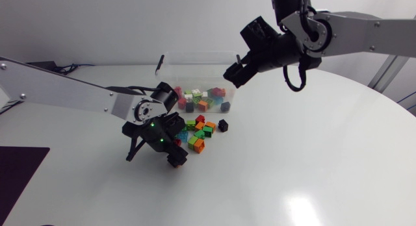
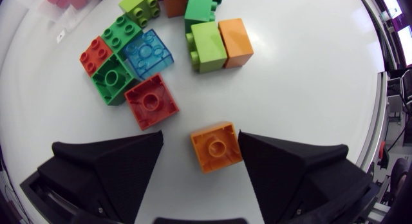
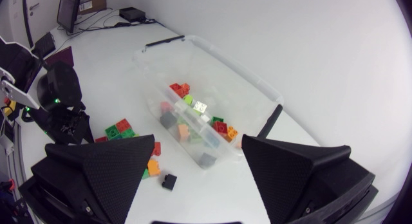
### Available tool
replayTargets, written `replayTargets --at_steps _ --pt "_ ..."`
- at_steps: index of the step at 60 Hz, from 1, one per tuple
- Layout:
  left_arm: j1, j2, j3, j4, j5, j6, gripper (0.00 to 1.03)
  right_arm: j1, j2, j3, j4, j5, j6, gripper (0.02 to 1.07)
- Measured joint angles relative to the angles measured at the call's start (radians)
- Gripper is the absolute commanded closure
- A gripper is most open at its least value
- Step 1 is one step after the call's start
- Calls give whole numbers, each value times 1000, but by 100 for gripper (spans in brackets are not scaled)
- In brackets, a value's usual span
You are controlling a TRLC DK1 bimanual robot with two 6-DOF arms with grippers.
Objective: Place the duplo bricks in the container
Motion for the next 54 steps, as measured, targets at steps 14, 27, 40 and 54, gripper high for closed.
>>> replayTargets --at_steps 14,27,40,54 --pt "-18 4 2 -18 -4 -20 66 18 -45 -150 5 29 19 8" --pt "-22 3 12 -68 -4 -24 77 30 -25 -208 26 67 45 11" --pt "-23 -47 39 -158 -3 -24 81 57 90 -204 29 112 71 16" --pt "-23 -142 82 -202 5 -23 81 68 245 -118 6 128 102 16"
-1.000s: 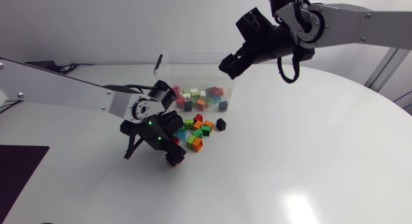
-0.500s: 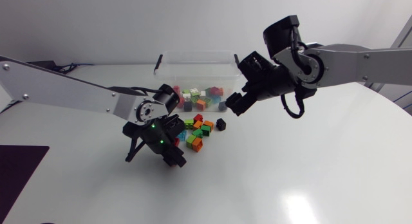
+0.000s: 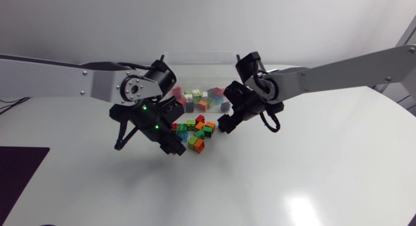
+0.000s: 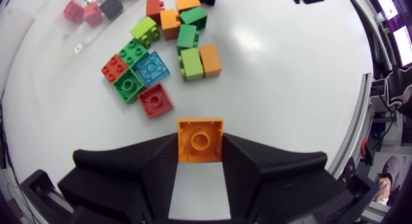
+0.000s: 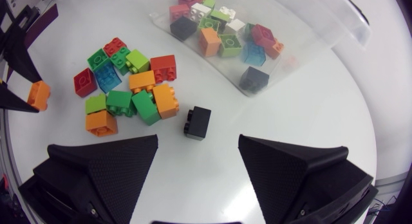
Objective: Place the duplo bricks in the container
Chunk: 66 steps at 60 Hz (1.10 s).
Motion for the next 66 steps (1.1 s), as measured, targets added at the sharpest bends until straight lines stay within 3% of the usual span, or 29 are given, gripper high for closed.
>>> replayTargets --at_steps 10,19,37,43,50,66 --pt "0 -26 39 -10 3 0 80 0 97 94 -26 22 26 17" --pt "6 -55 77 -15 3 0 80 0 164 143 -38 34 41 30" --pt "41 -95 186 -13 20 5 80 -1 225 211 -60 51 52 30" --pt "58 -95 210 5 37 5 80 -1 241 230 -73 51 57 39" --pt "72 -95 241 31 44 5 80 -1 255 233 -87 51 66 40" --pt "91 -95 290 127 64 5 80 0 264 233 -93 51 71 70"
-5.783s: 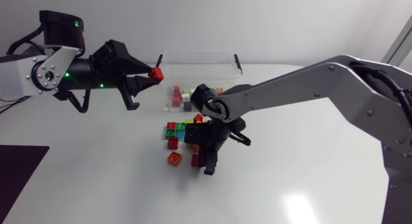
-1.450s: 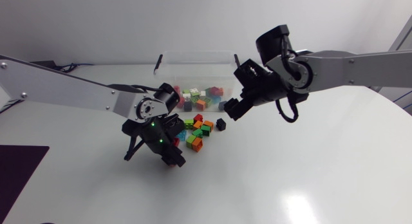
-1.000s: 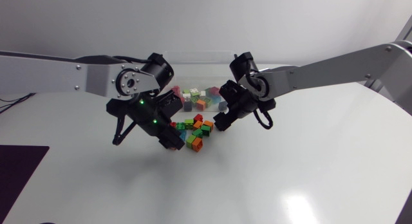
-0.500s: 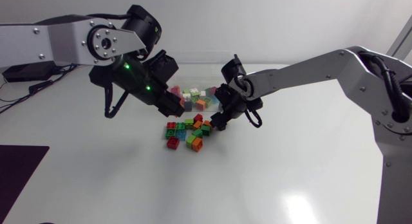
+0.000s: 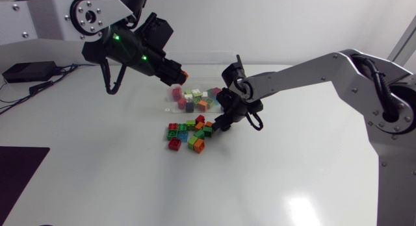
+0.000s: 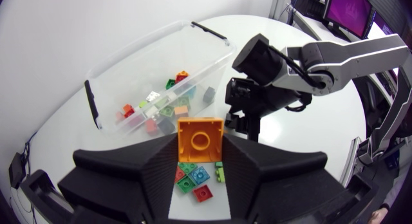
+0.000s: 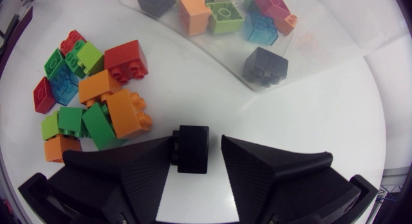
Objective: Place the duplo bricks in the container
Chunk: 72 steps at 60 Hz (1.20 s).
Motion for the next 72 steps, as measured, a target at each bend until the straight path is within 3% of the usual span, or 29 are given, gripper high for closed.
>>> replayTargets --at_steps 19,39,68,72 --pt "23 0 0 167 26 0 78 0 -24 -36 -4 0 0 71" --pt "60 68 18 340 45 0 74 -16 -282 -157 -26 -5 0 71" --pt "139 224 118 410 45 0 70 -17 -508 -175 -60 -8 -1 71" --pt "146 235 132 411 48 0 60 -13 -524 -175 -68 -8 -1 71"
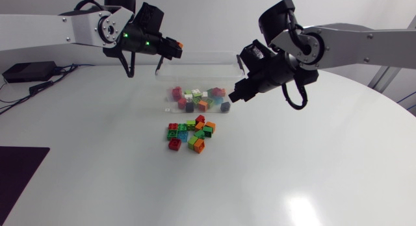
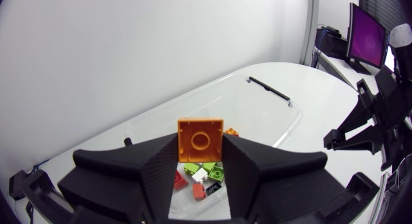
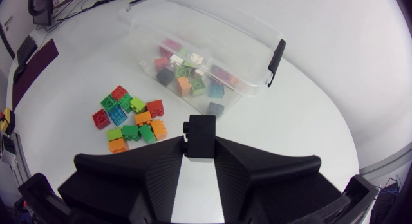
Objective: Place the duplo bricks in the container
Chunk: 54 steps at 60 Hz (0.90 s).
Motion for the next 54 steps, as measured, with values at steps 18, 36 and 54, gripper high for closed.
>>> replayTargets --at_steps 18,36,54 --pt "22 68 56 -54 0 55 5 21 -52 35 -7 -11 0 71" --pt "32 13 2 -171 25 133 5 40 -50 135 -6 -19 0 71" --pt "28 -173 -159 -296 39 220 5 40 48 253 19 -27 0 71"
